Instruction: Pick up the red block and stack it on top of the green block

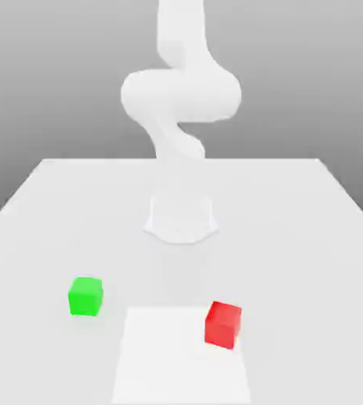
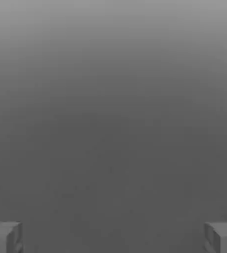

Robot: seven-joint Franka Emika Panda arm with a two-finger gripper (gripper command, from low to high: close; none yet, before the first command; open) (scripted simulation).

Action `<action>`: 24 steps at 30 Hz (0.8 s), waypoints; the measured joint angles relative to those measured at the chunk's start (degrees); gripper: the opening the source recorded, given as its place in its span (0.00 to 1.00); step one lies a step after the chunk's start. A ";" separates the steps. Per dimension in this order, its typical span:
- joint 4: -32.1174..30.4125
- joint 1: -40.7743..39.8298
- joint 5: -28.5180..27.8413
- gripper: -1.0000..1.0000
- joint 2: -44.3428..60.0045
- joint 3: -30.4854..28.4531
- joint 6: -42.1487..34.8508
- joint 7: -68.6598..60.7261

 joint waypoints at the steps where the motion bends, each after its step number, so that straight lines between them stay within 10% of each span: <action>1: -1.35 -0.81 -0.68 0.50 2.21 1.44 1.31 1.94; 24: -24.30 -3.74 -2.24 0.50 45.66 12.16 29.21 29.52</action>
